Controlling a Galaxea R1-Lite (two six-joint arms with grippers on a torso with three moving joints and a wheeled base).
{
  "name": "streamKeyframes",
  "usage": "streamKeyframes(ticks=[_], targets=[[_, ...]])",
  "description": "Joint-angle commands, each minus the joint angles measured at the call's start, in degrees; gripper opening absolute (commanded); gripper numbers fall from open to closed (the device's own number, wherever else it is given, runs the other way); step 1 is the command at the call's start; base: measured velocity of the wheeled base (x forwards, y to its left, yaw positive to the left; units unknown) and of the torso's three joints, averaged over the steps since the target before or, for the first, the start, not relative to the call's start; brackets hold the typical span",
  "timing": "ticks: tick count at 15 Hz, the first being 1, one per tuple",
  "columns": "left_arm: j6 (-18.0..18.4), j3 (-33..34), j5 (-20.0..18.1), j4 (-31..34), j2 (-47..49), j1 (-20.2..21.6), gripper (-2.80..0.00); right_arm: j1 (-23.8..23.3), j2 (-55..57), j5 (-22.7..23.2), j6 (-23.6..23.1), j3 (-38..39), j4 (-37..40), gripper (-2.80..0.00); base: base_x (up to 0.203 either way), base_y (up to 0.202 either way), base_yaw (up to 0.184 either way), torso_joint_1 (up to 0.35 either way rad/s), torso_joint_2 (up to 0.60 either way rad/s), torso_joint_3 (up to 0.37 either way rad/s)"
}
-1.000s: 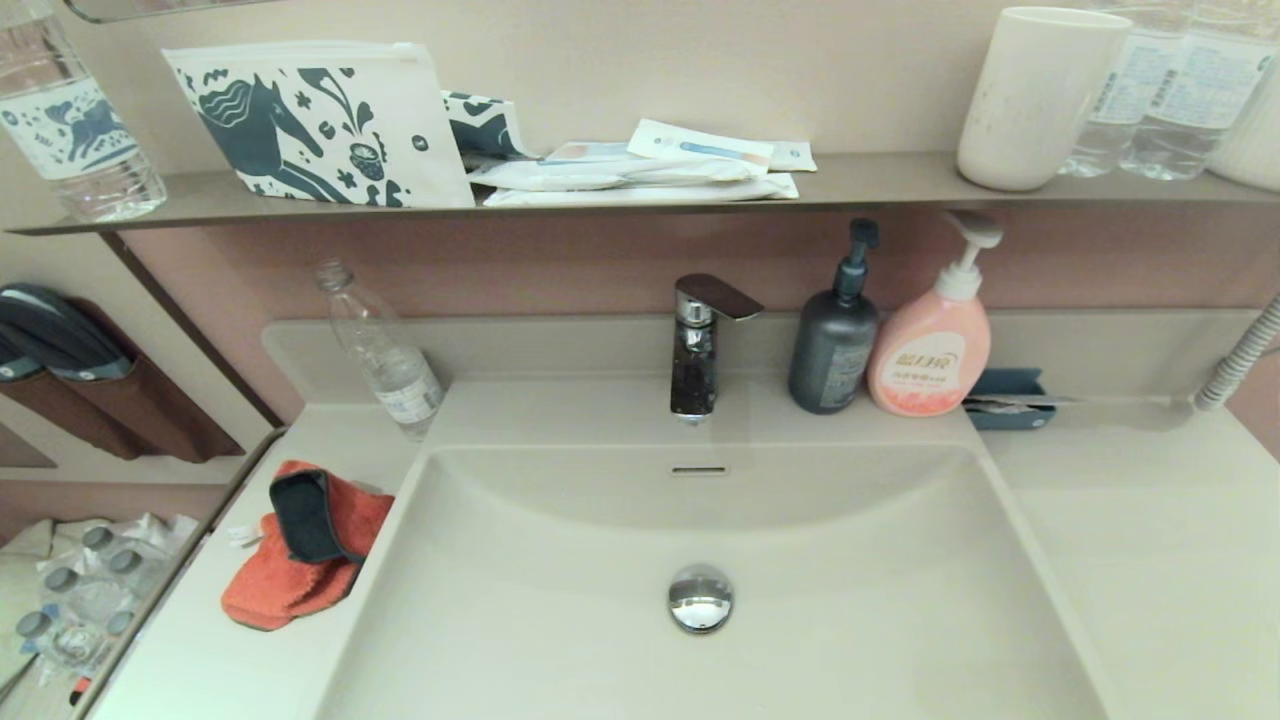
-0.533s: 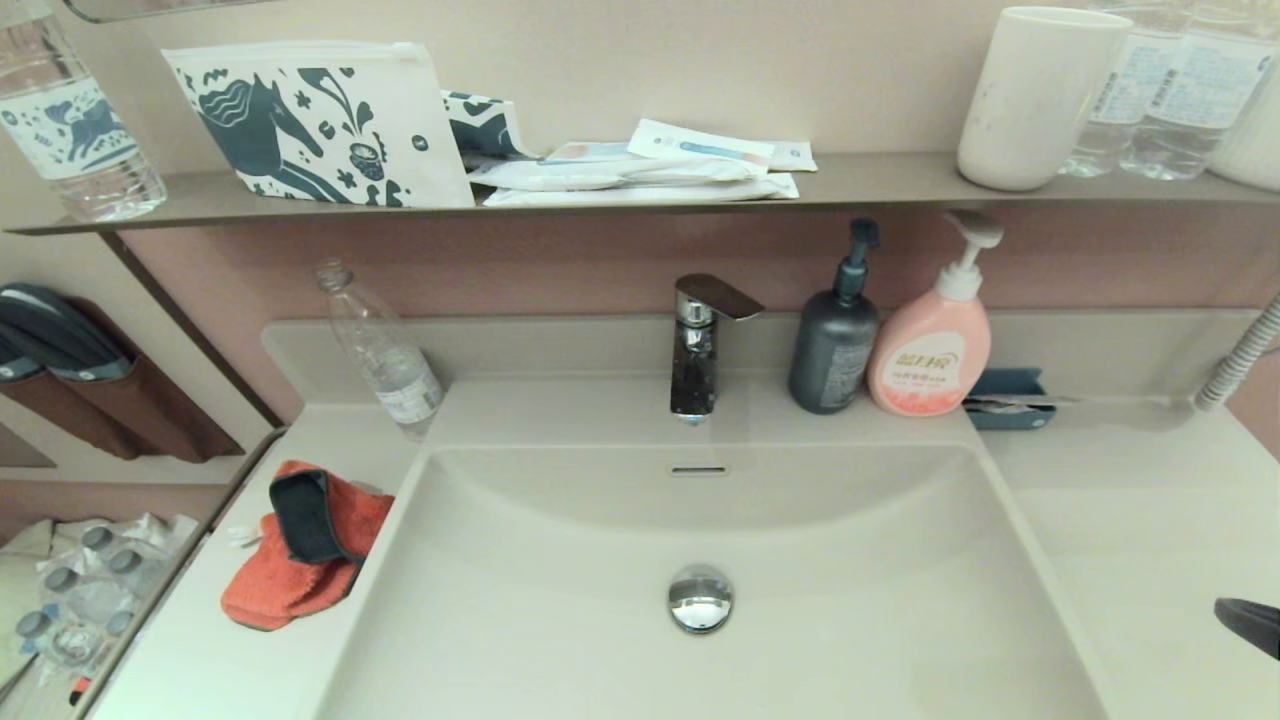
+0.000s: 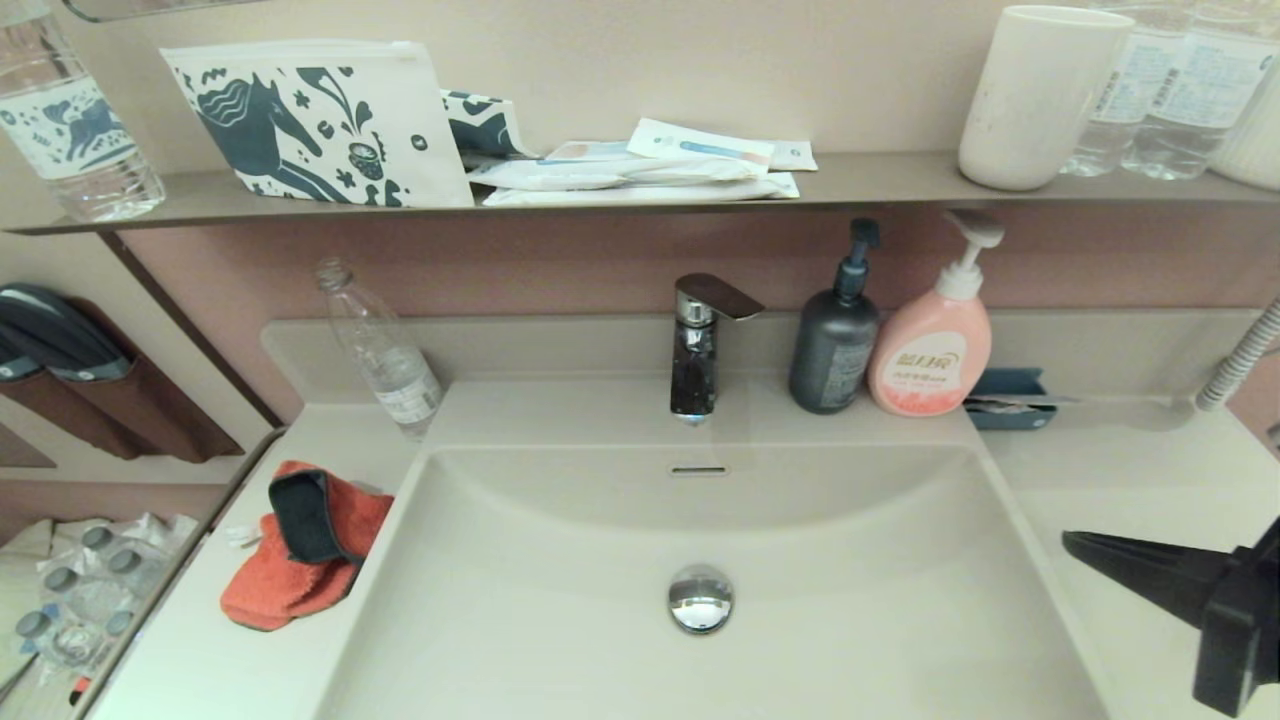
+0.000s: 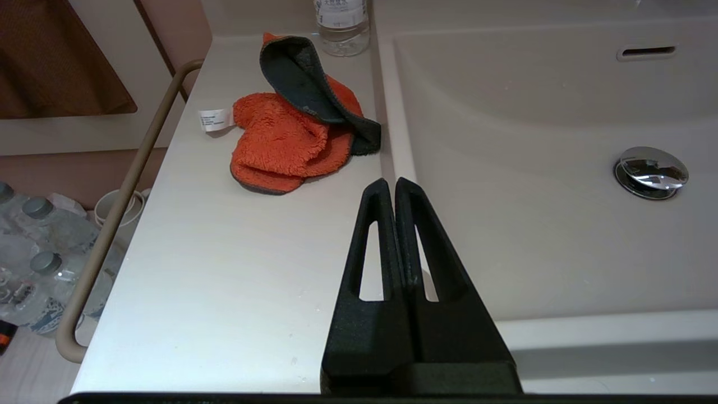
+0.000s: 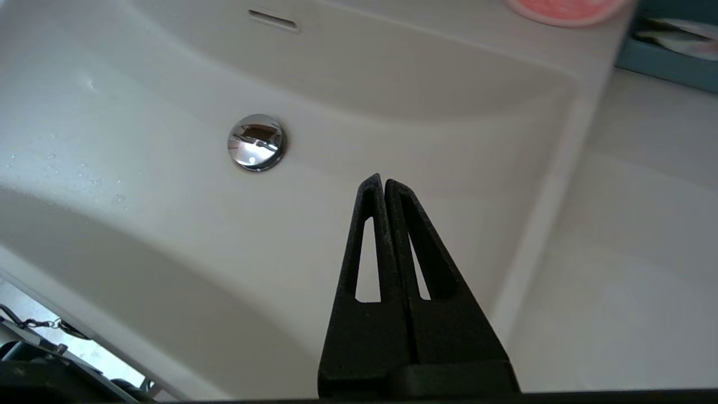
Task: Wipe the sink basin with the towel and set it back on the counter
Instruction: Turn on the faucet
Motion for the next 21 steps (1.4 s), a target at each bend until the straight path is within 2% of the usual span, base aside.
streamKeyframes(ticks=[1,2,3,5,7,10,13,16,18,21], targets=[[0.1,0.0,0.0,0.0,0.0,0.0,-2.80,7.9,9.2,-6.1,0.9,-0.3,-4.3,-2.80,0.000,0.000,0.000,0.000,0.00,0.000],[0.0,0.0,0.0,0.0,0.1,0.0,-2.80,10.0,11.5,-9.4,1.4,-0.5,-6.2,-2.80,0.000,0.000,0.000,0.000,0.00,0.000],[0.0,0.0,0.0,0.0,0.0,0.0,-2.80,10.7,13.1,-10.8,1.6,-1.3,-7.5,-2.80,0.000,0.000,0.000,0.000,0.00,0.000],[0.1,0.0,0.0,0.0,0.0,0.0,-2.80,11.8,15.7,-11.5,1.9,-3.3,-7.9,-2.80,0.000,0.000,0.000,0.000,0.00,0.000],[0.1,0.0,0.0,0.0,0.0,0.0,-2.80,13.8,18.0,-14.5,2.6,-4.3,-8.0,-2.80,0.000,0.000,0.000,0.000,0.00,0.000],[0.0,0.0,0.0,0.0,0.0,0.0,-2.80,19.5,23.1,-19.7,8.0,-9.1,-8.1,-2.80,0.000,0.000,0.000,0.000,0.00,0.000],[0.1,0.0,0.0,0.0,0.0,0.0,-2.80,22.5,29.5,-24.0,8.7,-13.5,-12.9,-2.80,0.000,0.000,0.000,0.000,0.00,0.000],[0.1,0.0,0.0,0.0,0.0,0.0,-2.80,23.2,38.4,-27.8,3.4,-16.0,-25.3,-2.80,0.000,0.000,0.000,0.000,0.00,0.000],[0.1,0.0,0.0,0.0,0.0,0.0,-2.80,22.7,43.8,-28.5,-0.5,-18.2,-33.3,-2.80,0.000,0.000,0.000,0.000,0.00,0.000],[0.1,0.0,0.0,0.0,0.1,0.0,-2.80,20.3,48.6,-28.6,-6.9,-23.4,-40.2,-2.80,0.000,0.000,0.000,0.000,0.00,0.000]])
